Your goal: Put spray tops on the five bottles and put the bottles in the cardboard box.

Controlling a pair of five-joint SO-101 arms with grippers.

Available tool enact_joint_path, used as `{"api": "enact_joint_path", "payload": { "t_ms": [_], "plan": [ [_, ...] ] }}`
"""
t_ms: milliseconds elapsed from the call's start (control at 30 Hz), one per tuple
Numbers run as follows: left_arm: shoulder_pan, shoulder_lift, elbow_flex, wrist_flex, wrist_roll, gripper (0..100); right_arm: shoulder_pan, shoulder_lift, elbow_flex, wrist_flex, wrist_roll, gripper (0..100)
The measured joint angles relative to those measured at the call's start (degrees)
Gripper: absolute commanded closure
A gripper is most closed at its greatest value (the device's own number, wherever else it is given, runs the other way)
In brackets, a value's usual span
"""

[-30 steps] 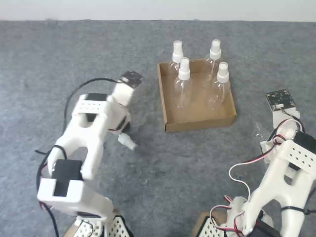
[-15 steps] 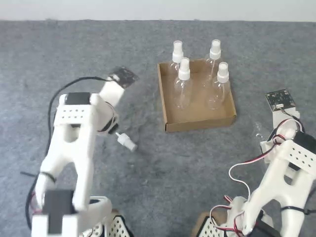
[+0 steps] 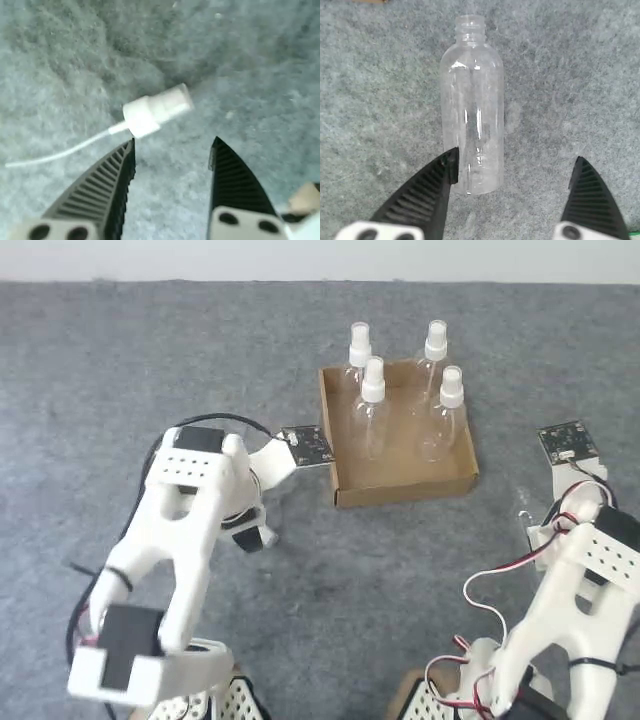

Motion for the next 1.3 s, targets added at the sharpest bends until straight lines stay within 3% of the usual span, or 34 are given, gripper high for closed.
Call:
{"api": "enact_joint_path", "payload": {
  "t_ms": [433, 600, 800, 1000, 1133, 1300],
  "plan": [
    [0.2, 10.1, -0.2, -10.6, -0.4, 78, 0.0, 0.0, 0.0, 0.0, 0.2, 70.2],
    [0.2, 12.0, -0.2, -11.2, 0.9, 86, 0.0, 0.0, 0.0, 0.0, 0.2, 70.2],
    [0.2, 12.0, -0.2, -11.2, 10.8, 93, 0.0, 0.0, 0.1, 0.0, 0.2, 70.2],
    [-1.9, 12.0, -0.2, -10.7, 27.7, 94, 0.0, 0.0, 1.1, 0.0, 1.5, 70.2],
    [-3.4, 12.0, -0.3, -10.7, 39.0, 88, 0.0, 0.0, 1.1, 0.0, 1.9, 70.2],
    [-3.8, 12.0, -0.7, -10.6, 42.0, 80, 0.0, 0.0, 1.1, 0.0, 2.2, 70.1]
  ]
}}
